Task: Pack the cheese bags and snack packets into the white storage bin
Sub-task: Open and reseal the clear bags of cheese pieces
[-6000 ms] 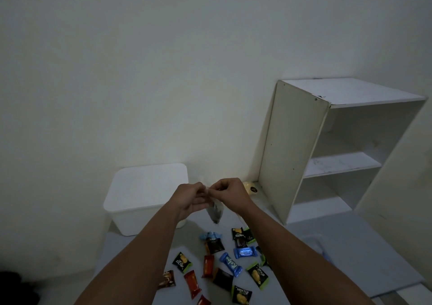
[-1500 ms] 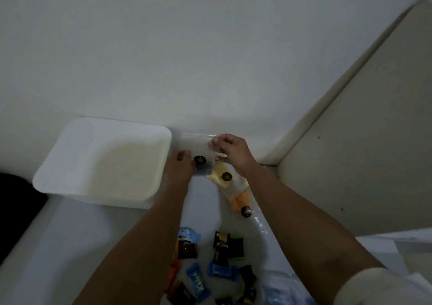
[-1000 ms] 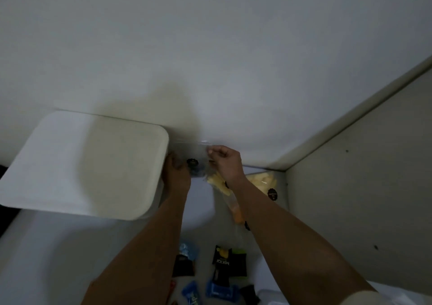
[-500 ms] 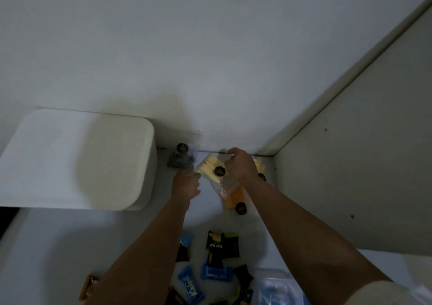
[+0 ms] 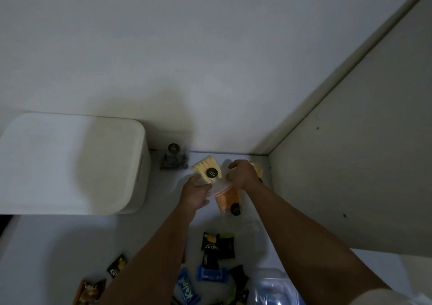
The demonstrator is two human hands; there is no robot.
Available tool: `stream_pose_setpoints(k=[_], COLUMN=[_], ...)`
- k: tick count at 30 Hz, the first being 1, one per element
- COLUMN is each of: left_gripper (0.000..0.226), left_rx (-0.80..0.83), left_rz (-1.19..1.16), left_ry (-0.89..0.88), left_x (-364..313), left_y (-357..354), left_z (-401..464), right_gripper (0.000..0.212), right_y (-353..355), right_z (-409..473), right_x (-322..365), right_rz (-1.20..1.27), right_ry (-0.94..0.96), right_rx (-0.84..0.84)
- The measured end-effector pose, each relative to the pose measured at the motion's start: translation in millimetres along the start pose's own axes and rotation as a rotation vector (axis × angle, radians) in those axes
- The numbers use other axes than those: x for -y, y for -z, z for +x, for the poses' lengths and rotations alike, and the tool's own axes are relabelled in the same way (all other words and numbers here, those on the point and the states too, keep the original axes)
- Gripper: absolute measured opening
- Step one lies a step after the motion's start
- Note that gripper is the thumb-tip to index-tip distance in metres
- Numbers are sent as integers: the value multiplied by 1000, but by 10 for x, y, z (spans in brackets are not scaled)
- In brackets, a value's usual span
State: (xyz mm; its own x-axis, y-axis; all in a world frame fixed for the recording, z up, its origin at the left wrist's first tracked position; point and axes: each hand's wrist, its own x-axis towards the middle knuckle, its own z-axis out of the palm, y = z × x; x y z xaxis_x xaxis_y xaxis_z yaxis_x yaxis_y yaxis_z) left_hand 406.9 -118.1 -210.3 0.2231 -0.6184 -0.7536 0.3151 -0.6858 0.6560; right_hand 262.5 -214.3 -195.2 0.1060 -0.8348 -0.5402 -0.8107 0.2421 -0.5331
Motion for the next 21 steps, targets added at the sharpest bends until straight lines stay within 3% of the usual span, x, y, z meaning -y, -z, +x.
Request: stream_pose_setpoints(k=[3, 5, 9, 13, 16, 21], left_gripper=[54, 57, 70, 38, 35, 31], left_rx=[10, 58, 51, -10, -93, -201], left_rz=[118, 237, 491, 825, 1107, 1384], left_ry=[-75, -149, -333, -618, -849, -1189], left_x=[-33, -66, -127, -133, -95, 1], left_y=[37, 70, 119, 114, 119, -11], left_z=[-52, -140, -421, -757, -999, -1416], right_gripper=[15, 6, 10, 13, 18, 10], right_y=[124, 203, 354, 468, 537, 668], right_z=[-99, -206, -487, -812, -1067, -1586], right_x=[49, 75, 122, 133, 91, -21], right_rz=[330, 472, 562, 573, 589, 721], right_ry=[-59, -110, -117, -128, -120, -93], right_rx=[14, 23, 37, 70, 127, 226])
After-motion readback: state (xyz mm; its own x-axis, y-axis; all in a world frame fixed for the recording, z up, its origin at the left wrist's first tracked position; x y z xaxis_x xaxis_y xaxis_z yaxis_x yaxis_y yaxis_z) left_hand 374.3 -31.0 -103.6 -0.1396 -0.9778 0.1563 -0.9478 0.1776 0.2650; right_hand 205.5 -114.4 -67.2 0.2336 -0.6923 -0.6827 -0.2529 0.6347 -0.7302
